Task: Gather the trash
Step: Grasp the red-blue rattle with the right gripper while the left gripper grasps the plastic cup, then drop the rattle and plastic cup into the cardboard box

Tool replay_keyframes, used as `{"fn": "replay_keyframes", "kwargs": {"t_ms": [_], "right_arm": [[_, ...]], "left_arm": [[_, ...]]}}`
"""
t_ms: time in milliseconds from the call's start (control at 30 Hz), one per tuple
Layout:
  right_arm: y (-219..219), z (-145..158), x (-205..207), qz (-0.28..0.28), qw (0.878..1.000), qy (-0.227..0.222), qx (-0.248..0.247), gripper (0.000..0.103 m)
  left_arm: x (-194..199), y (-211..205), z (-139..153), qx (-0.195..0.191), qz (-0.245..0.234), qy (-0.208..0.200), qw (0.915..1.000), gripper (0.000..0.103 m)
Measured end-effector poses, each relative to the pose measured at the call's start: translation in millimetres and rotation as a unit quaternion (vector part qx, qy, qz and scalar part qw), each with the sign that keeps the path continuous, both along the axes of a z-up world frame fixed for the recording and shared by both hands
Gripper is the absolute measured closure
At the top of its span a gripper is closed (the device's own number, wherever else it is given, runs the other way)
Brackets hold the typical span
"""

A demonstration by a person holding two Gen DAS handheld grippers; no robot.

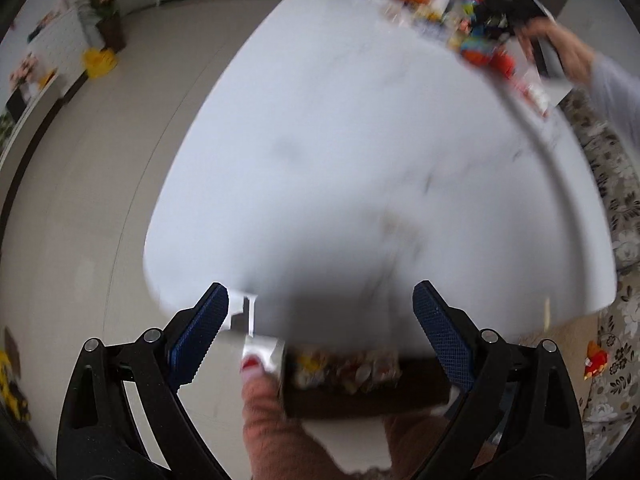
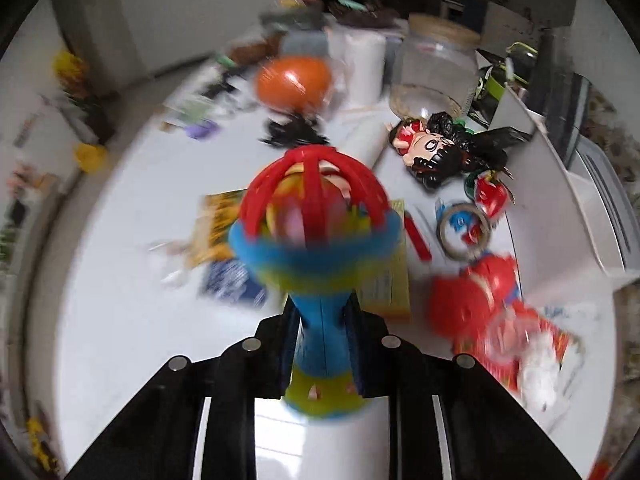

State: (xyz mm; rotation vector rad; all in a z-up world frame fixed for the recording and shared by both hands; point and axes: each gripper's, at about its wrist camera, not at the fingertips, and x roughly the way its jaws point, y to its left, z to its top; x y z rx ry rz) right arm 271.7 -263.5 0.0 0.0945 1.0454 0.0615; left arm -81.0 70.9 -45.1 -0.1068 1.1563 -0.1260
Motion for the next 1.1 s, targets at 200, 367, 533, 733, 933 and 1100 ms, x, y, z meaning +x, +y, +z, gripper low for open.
{"fn": "replay_keyframes", "kwargs": {"t_ms": [200,367,533,733,933,1100], "right_arm": [[-33.6,38.9,-127.4,0.026,0.994,-0.07,0.085,0.081],[-49.9,51.5,-215.3,0.016,0.987,-0.103,0.125,0.081],[-64.6,55.3,-283.2,-0.006,0.983,-0.112,0.145,0.081],[-75.7,57.2,-321.0,-0.02,0.982,-0.106,0.158,0.081],[-73.0,60.9,-324.5,-0.014,0.981,-0.115,0.158,0.081],[-58.7,66.6,-318.8,0.006,0.978,-0.126,0.164,0.081]], "left_arm": [[121.0,-37.4,23.5,-0.027,-0.018,-0.074,0.9968,0.012],[258.5,-85.1,23.3,-0.033,-0.012,-0.106,0.9937,0.012],[376.8,-129.2,0.5,0.0,0.011,-0.094,0.9955,0.012],[436.5,-149.3,-26.9,0.02,0.024,-0.051,0.9982,0.023],[440.1,-147.3,-27.3,0.011,0.006,-0.028,0.9995,0.07],[389.3,-136.5,9.9,0.009,-0.043,-0.072,0.9965,0.07]]}}
